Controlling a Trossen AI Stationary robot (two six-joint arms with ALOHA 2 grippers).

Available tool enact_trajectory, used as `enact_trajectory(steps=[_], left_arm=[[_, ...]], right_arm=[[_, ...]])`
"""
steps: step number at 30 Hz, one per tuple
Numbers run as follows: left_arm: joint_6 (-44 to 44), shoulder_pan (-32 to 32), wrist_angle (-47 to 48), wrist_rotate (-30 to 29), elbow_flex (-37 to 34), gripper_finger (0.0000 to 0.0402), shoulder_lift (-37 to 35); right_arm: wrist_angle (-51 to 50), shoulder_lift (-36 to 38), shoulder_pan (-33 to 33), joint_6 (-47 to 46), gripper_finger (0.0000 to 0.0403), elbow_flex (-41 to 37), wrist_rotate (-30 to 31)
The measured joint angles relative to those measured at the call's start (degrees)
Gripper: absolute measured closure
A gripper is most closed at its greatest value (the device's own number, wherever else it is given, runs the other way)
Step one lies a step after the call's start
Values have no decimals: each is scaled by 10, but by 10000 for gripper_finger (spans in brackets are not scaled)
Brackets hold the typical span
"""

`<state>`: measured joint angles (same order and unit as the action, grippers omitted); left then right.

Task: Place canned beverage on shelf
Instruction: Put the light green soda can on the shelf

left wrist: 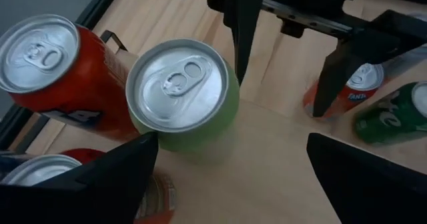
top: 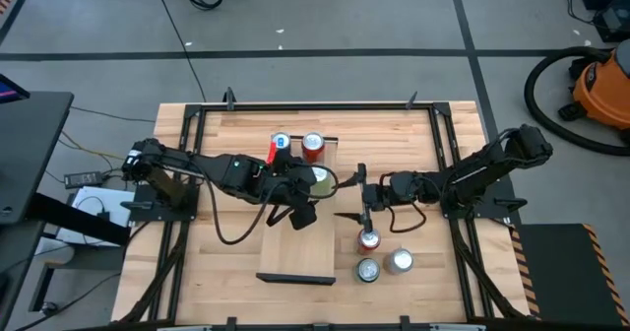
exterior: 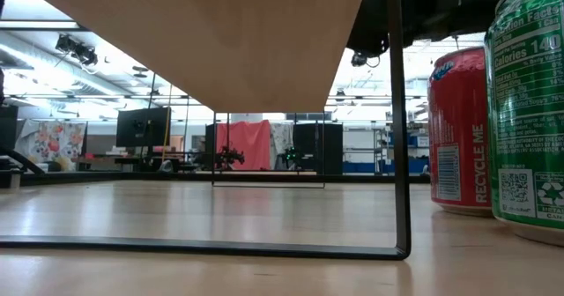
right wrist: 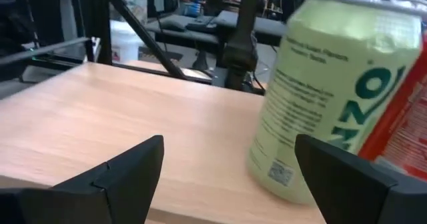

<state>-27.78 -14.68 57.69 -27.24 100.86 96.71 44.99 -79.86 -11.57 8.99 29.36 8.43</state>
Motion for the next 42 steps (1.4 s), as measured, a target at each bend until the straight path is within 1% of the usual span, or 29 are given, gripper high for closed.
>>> enact_trajectory(steps=[4,7,10,13,21,24,27,29,34,42], left_arm=[[-14,0,0,5,0,6,0],[-15,-4,0,5,1,6,0],[-13,-11,5,5,16,6,0],[-6,-15,4,5,30,6,0],[14,-6,-26,8,34,6,3],[9,2,-28,10,32,6,9],[9,11,-30,18,29,6,19],[10,12,-36,28,30,6,25],[8,13,-40,36,30,6,25],[-29,9,-41,65,30,5,20]], right_arm=[[22,0,-3,-5,54,0,-54],[33,0,-3,-16,54,0,-79],[37,-11,-3,-17,54,0,-80],[62,-33,-3,-15,54,0,-80],[73,-92,1,-17,54,32,-80],[73,-110,1,-19,54,40,-75],[75,-117,1,-20,54,42,-51],[64,-115,1,-19,54,42,-29],[37,-95,0,-14,54,42,2],[12,-84,0,-3,54,41,10]])
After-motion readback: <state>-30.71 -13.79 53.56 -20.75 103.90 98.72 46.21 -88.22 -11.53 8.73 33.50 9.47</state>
